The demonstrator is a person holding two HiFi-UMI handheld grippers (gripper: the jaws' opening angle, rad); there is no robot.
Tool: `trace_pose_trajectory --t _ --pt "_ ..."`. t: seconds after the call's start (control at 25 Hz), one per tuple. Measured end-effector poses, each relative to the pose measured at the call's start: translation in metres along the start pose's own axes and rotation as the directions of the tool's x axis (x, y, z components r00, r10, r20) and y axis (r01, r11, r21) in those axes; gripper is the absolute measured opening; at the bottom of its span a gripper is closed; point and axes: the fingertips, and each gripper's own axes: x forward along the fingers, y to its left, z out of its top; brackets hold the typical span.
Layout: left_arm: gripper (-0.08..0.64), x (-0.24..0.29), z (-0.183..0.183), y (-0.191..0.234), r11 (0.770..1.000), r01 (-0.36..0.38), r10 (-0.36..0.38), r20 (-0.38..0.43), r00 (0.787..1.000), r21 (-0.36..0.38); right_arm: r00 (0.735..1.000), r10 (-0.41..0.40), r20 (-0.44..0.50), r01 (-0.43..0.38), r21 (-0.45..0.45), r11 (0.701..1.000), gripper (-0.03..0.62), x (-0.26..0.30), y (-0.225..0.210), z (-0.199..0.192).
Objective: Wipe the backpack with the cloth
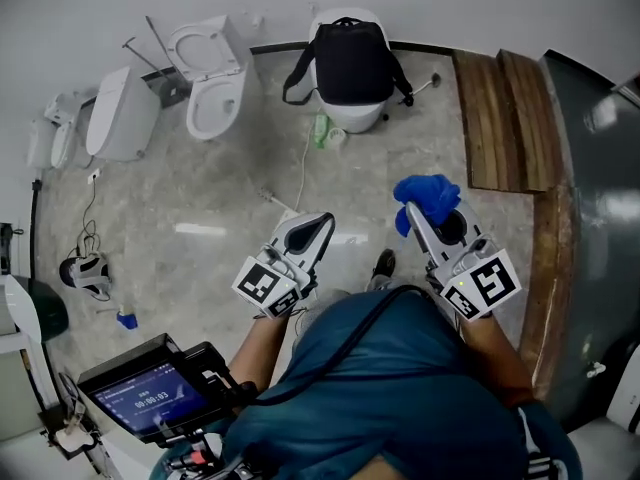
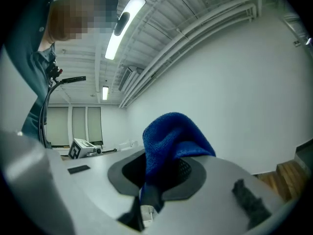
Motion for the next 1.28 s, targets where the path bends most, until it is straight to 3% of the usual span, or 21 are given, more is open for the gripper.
trace_pose_trajectory --t 0.2,0.4,0.68,0.88,1.08,1.28 --pt "0.005 0.057 -0.007 0.036 0.998 -0.06 0.06 -0.028 0.998 0.024 0.999 0.049 0.006 -0.049 -0.024 0.998 0.055 0.049 -0.051 -0.015" --pt "0.004 0.104 -0.024 0.093 0.996 -0.087 0.087 -0.08 0.993 0.01 0.996 0.072 -0.059 -0.072 0.01 0.997 0.055 0.111 -0.09 -0.052" --pt "0.003 0.168 -0.053 0.228 0.989 -0.144 0.138 -0.132 0.982 -0.039 0.984 0.022 -0.176 -0.011 0.068 0.998 0.055 0.22 -0.167 -0.11" --pt "0.003 0.213 -0.086 0.334 0.98 -0.169 0.144 -0.206 0.968 -0.109 0.962 -0.014 -0.272 0.065 0.18 0.982 0.055 0.301 -0.226 -0.188" --pt "0.005 0.243 -0.154 0.4 0.96 -0.242 0.18 -0.357 0.917 -0.139 0.909 -0.023 -0.416 0.174 0.33 0.928 0.055 0.351 -0.269 -0.298" --pt "0.003 0.273 -0.235 0.447 0.929 -0.326 0.207 -0.487 0.848 -0.173 0.849 0.06 -0.524 0.203 0.43 0.88 0.055 0.397 -0.291 -0.411"
